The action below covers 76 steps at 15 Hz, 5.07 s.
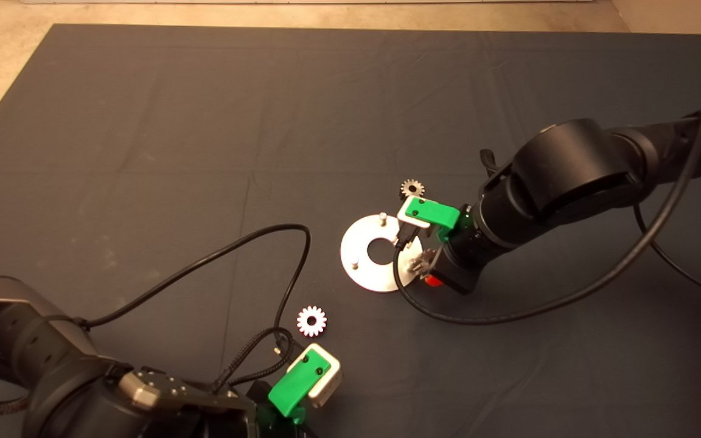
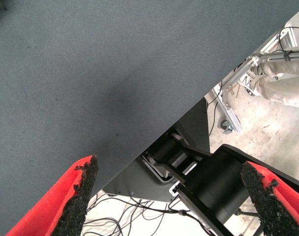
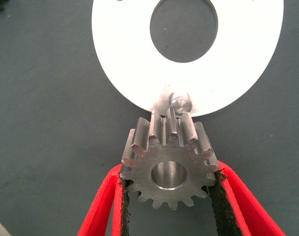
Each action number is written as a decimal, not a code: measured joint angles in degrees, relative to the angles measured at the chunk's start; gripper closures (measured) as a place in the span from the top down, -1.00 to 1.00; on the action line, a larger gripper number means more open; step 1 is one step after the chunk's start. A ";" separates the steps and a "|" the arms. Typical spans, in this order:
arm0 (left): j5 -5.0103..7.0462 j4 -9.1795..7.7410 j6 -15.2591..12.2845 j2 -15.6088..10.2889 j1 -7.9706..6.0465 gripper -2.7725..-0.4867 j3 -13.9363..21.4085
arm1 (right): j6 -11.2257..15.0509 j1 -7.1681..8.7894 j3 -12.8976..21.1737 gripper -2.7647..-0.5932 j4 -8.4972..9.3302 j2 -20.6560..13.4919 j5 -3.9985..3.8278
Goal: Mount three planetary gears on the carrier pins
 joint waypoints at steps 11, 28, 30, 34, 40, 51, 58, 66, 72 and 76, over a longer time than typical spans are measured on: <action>0.00 0.00 0.00 0.00 0.00 0.38 0.00 | -4.69 -0.02 -6.57 -0.72 0.74 3.73 -3.68; 0.00 0.27 0.00 -0.03 0.00 0.38 0.00 | -5.24 -1.84 -8.71 -0.73 1.04 5.93 -4.29; 0.00 0.28 0.00 -0.03 0.00 0.38 0.00 | -5.24 -2.09 -8.71 -0.73 1.04 5.90 -4.29; 0.00 0.38 0.00 0.00 0.00 0.38 0.00 | -5.24 -2.10 -8.71 -0.73 1.04 5.90 -4.29; -0.02 0.40 0.00 0.00 0.00 0.38 0.00 | -5.27 -2.86 -9.38 -0.73 1.05 5.93 -4.30; -0.02 0.41 -0.02 -0.03 0.00 0.38 0.00 | -7.23 -2.75 -11.71 -0.73 1.67 5.94 -4.03; 0.00 0.41 -0.02 -0.03 0.00 0.38 0.00 | -7.37 -2.89 -12.05 -0.73 1.65 5.93 -4.10; 0.00 0.49 -0.02 0.00 0.00 0.38 0.00 | -7.39 -2.89 -12.07 -0.70 1.65 5.93 -4.10; 0.00 0.85 -0.06 -0.01 0.00 0.38 0.00 | -7.36 -2.89 -12.05 -0.60 1.65 5.93 -4.11; 0.00 1.16 -0.06 -0.03 0.00 0.38 0.00 | -7.34 -2.84 -12.06 -0.48 1.65 5.93 -4.10</action>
